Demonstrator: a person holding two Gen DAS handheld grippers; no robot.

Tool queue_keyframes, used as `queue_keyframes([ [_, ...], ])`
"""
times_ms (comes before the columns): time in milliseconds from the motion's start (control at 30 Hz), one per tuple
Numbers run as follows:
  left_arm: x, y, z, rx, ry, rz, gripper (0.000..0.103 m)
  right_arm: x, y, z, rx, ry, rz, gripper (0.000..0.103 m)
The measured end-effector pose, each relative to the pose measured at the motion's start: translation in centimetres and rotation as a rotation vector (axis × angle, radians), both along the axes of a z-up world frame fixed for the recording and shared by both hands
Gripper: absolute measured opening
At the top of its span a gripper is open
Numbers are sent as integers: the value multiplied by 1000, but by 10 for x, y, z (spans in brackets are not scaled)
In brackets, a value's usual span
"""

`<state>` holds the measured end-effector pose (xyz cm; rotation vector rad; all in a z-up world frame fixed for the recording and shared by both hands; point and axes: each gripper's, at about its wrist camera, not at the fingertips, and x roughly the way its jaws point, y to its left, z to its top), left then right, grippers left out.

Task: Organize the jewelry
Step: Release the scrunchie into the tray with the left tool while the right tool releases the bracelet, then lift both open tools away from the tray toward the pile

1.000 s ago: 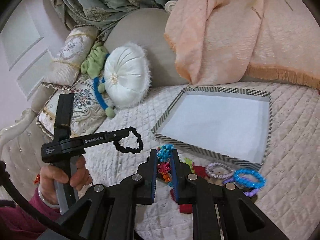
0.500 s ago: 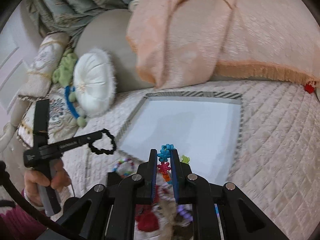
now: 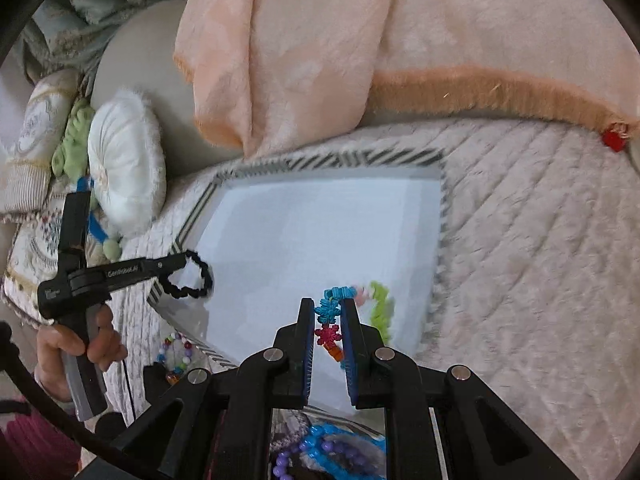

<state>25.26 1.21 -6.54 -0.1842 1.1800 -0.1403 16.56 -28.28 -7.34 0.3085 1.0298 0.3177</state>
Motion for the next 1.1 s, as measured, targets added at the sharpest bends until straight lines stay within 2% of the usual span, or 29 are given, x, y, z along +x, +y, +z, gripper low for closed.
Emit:
queue_keyframes([
  [200, -5, 15, -11, 19, 17, 29, 6, 10, 18, -30, 68, 81, 43, 12],
  [333, -9, 25, -10, 19, 12, 49, 11, 2, 8, -32, 58, 65, 23, 13],
  [367, -9, 25, -10, 21, 10, 50, 13, -1, 5, -30, 63, 58, 22, 13],
  [433, -10, 26, -8, 20, 3, 52, 36, -5, 2, -25, 56, 55, 15, 15],
  [500, -14, 26, -6, -4, -4, 51, 44, -10, 0, -22, 45, 51, 15, 21],
  [600, -20, 28, -1, -6, -9, 50, 45, -15, 1, -16, 33, 36, 13, 31],
  [700, -27, 26, 6, -5, -12, 50, 45, -28, -1, -5, 31, 1, 1, 31],
  [867, -53, 20, 26, 62, -72, 38, 45, -51, 6, 24, 0, -84, -22, 31],
  [967, -70, 18, 34, 79, -99, 34, 45, -64, 9, 33, -1, -107, -25, 31],
  [1100, -94, 15, 41, 114, -135, 30, 45, -78, 19, 39, -57, -121, -18, 32],
])
